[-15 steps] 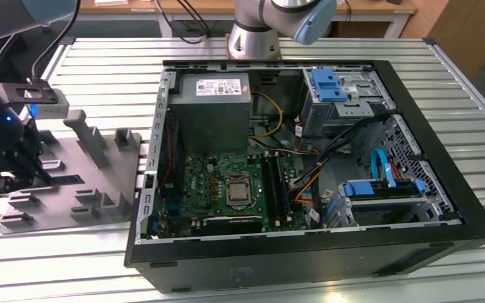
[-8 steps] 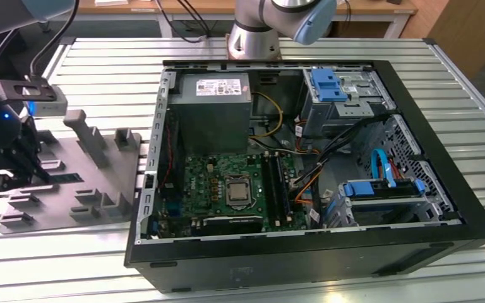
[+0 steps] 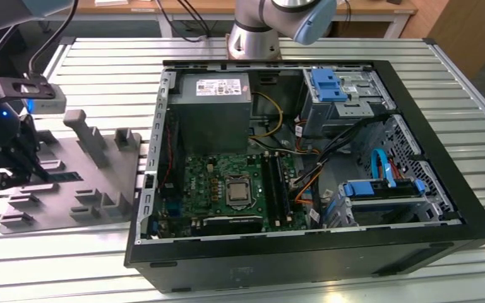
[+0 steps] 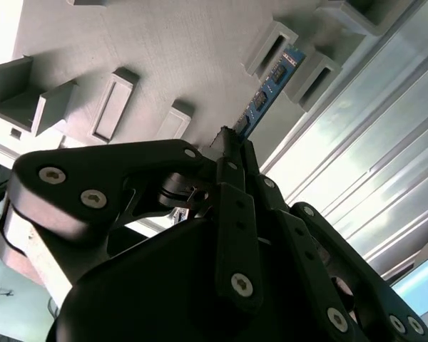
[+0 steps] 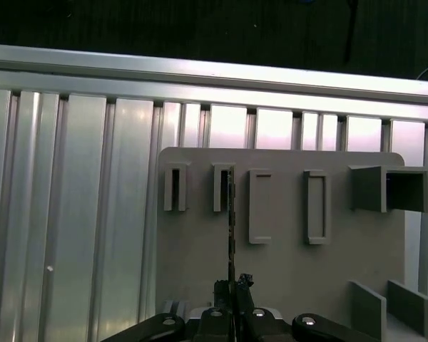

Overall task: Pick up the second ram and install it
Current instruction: 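Pick up the second ram and move it above second insertion slot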

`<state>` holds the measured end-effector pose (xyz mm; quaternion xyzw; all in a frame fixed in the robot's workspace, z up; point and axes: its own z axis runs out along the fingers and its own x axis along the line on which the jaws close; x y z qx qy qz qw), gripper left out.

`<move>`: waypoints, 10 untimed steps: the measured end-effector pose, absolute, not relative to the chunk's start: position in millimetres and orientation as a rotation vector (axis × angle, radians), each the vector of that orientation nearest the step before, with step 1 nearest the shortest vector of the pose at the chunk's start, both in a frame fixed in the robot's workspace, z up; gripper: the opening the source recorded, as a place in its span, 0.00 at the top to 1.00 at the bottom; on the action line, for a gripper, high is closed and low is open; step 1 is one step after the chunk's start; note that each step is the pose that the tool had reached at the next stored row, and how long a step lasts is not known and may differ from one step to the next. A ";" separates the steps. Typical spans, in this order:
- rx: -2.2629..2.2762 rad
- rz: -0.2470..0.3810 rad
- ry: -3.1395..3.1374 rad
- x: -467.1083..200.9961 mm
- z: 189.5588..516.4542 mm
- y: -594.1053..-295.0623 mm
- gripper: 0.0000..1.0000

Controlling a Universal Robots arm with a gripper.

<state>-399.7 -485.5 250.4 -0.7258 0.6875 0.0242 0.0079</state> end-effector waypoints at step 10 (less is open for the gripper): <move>-2.269 0.076 2.149 -399.7 257.0 -485.5 0.86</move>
